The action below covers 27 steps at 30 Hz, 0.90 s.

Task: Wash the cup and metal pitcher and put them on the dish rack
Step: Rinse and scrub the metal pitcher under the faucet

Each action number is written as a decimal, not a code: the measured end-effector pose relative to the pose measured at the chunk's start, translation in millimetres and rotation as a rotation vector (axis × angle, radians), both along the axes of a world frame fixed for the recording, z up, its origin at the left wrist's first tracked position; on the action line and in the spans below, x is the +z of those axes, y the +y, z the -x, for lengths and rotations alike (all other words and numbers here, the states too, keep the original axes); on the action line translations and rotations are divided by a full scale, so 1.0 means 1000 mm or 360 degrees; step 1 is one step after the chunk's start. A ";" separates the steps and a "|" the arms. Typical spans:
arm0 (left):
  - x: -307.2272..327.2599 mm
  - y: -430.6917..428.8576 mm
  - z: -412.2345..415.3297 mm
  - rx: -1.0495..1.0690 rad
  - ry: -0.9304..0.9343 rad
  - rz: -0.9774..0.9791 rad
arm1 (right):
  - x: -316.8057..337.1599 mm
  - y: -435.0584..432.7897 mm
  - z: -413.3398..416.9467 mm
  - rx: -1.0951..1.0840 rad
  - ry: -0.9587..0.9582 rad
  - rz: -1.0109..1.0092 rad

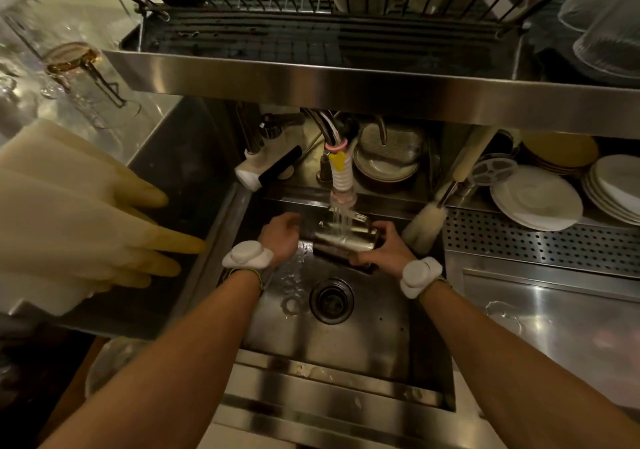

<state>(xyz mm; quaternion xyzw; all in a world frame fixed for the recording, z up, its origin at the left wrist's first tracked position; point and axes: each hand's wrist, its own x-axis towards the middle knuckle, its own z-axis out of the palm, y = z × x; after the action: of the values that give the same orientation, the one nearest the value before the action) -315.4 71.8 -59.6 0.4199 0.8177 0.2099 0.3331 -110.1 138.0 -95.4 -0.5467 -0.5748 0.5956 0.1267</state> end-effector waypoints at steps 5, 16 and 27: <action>-0.001 -0.003 -0.001 -0.0004 0.0022 0.0002 | -0.004 0.000 -0.010 0.0022 -0.0056 -0.0132; -0.002 -0.003 0.003 0.0000 0.0027 0.0019 | 0.003 -0.009 0.003 0.0090 -0.0170 -0.0495; 0.024 0.008 -0.013 0.0100 0.0052 -0.0205 | 0.033 -0.002 0.024 0.0307 -0.0510 -0.0779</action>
<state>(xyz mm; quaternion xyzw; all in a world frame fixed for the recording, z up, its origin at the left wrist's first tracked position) -302.7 80.2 -35.8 0.4180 0.8207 0.2655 0.2851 -134.3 136.4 -62.8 -0.5299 -0.7630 0.3549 0.1051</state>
